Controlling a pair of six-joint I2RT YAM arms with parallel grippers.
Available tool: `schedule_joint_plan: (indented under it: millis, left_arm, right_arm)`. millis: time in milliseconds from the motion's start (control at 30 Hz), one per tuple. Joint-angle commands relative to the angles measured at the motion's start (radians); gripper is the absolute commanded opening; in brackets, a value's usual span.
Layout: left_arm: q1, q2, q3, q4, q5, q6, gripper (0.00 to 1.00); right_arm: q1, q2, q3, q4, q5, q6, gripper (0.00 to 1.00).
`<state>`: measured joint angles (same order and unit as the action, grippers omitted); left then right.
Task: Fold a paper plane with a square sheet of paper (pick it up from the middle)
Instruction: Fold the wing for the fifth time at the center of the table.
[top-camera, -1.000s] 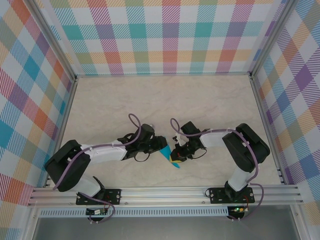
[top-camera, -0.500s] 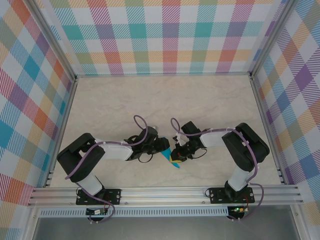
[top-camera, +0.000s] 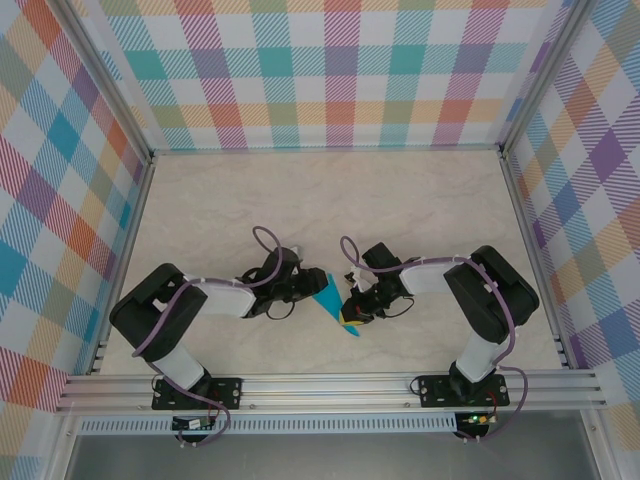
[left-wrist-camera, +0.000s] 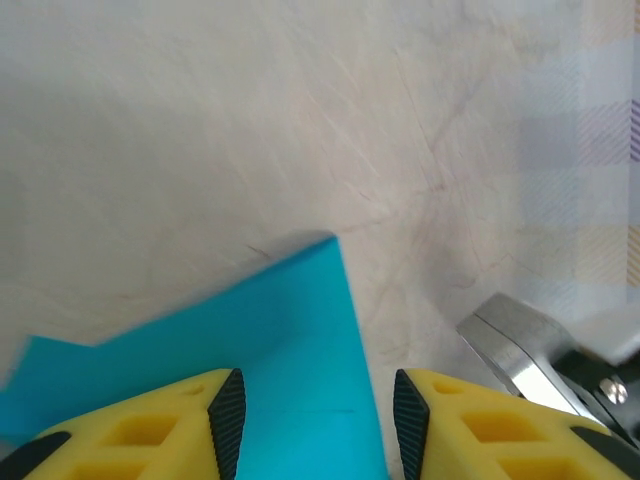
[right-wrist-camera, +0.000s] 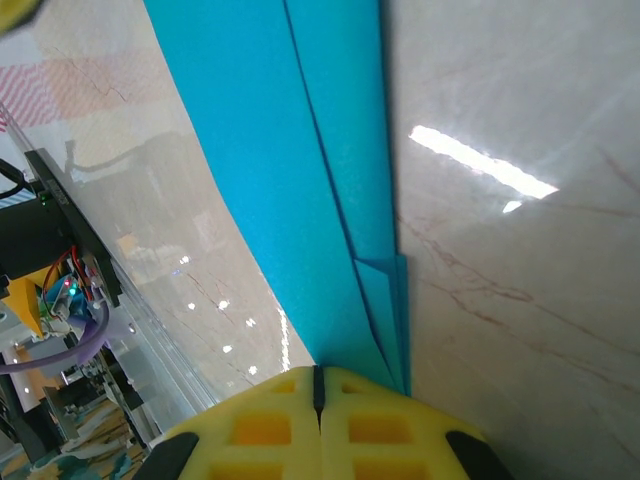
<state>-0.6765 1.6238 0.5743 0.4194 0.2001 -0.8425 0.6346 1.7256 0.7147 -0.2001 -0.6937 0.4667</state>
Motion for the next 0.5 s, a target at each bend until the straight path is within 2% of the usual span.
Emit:
schedule_joint_plan:
  millis: [0, 233, 467]
  left_arm:
    - [0.071, -0.022, -0.028, -0.077, -0.052, 0.073, 0.46]
    - [0.151, -0.052, -0.024, -0.108, 0.006, 0.096, 0.46]
    - [0.174, -0.248, 0.043, -0.344, -0.044, 0.101, 0.49]
  right_arm:
    - [-0.003, 0.054, -0.038, -0.092, 0.115, -0.025, 0.00]
    - [-0.004, 0.043, -0.014, -0.084, 0.087, -0.003, 0.00]
    - [0.009, -0.017, -0.001, 0.022, 0.027, 0.133, 0.00]
